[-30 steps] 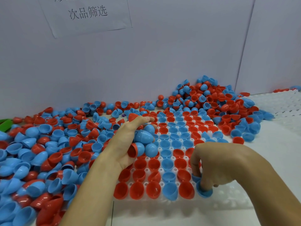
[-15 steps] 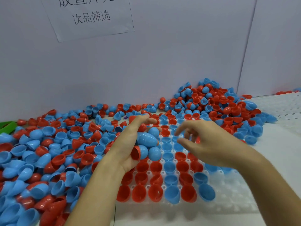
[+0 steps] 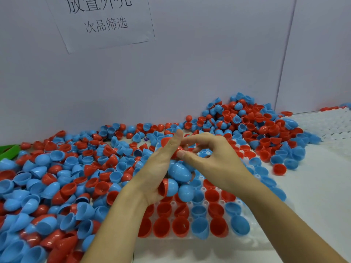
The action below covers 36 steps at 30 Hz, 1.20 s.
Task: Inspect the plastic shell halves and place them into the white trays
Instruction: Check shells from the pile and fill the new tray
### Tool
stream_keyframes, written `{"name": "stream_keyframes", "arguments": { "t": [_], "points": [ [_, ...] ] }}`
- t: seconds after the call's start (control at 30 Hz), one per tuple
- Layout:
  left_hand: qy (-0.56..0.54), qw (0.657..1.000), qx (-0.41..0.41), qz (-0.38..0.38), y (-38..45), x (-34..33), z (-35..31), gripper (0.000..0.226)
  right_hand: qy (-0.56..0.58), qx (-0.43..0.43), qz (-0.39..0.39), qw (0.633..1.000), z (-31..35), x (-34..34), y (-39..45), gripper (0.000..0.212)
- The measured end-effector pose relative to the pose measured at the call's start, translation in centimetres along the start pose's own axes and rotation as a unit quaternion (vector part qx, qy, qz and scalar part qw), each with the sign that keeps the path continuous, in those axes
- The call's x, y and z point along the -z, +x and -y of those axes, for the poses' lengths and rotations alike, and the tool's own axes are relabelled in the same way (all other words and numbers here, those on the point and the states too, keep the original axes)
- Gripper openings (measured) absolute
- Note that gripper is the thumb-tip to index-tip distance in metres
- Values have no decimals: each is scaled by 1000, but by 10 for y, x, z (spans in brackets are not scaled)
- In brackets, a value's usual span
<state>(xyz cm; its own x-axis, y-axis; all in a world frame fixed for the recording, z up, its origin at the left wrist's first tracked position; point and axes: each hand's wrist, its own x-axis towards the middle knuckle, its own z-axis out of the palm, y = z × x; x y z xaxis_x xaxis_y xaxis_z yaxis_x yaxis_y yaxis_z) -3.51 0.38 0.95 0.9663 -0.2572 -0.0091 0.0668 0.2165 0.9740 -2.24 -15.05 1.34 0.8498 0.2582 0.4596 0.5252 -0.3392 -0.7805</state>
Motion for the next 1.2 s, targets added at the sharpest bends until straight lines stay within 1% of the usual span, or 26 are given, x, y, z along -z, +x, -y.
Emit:
{"name": "stream_keyframes", "arguments": {
  "t": [0.03,0.1,0.2,0.27,0.37,0.43,0.5,0.53,0.6,0.63,0.67,0.73,0.8,0.87,0.93,1.03,1.13,1.2],
  "points": [
    [13,1000,-7,2,0,0,0,57,16,-6,-6,1000,1,-1,1,18],
    [32,999,-18,6,-1,-2,-1,53,41,-10,-19,999,2,-3,1,13],
    [51,998,-31,16,-1,-3,-2,38,109,-26,-37,993,1,-3,0,14],
    [44,998,-38,15,0,-2,-2,31,157,-47,-60,985,1,-2,-1,14],
    [28,999,-42,-4,3,0,0,27,175,-58,-73,980,1,-2,-1,16],
    [46,998,-47,-15,4,2,2,26,174,-63,-76,980,0,-2,-1,16],
    [76,995,-58,-39,5,2,3,26,165,-74,-102,978,-2,-4,-1,9],
    [97,991,-66,-59,5,2,4,28,148,-72,-122,979,-3,-4,-1,11],
    [143,980,-82,-111,7,3,6,34,92,-30,-164,982,-3,-5,-1,18],
    [164,974,-87,-133,8,4,7,37,66,2,-174,983,-1,-5,-1,18],
    [185,968,-92,-147,9,5,7,37,46,30,-175,983,1,-5,-1,16],
    [220,958,-109,-148,8,5,8,32,11,56,-164,985,2,-7,-1,15],
    [245,950,-134,-142,7,4,8,24,-39,56,-147,987,0,-11,0,21],
    [283,933,-163,-149,7,2,7,13,-72,51,-140,986,-2,-14,1,28],
    [307,918,-190,-162,8,1,7,9,-73,50,-149,985,-2,-14,2,29],
    [330,903,-212,-175,9,0,8,8,-48,49,-163,984,-2,-13,4,25],
    [358,887,-231,-176,8,1,10,11,-19,47,-151,987,0,-13,3,30],
    [372,881,-234,-172,9,1,11,13,-24,47,-145,988,-1,-14,3,29]
  ]
}}
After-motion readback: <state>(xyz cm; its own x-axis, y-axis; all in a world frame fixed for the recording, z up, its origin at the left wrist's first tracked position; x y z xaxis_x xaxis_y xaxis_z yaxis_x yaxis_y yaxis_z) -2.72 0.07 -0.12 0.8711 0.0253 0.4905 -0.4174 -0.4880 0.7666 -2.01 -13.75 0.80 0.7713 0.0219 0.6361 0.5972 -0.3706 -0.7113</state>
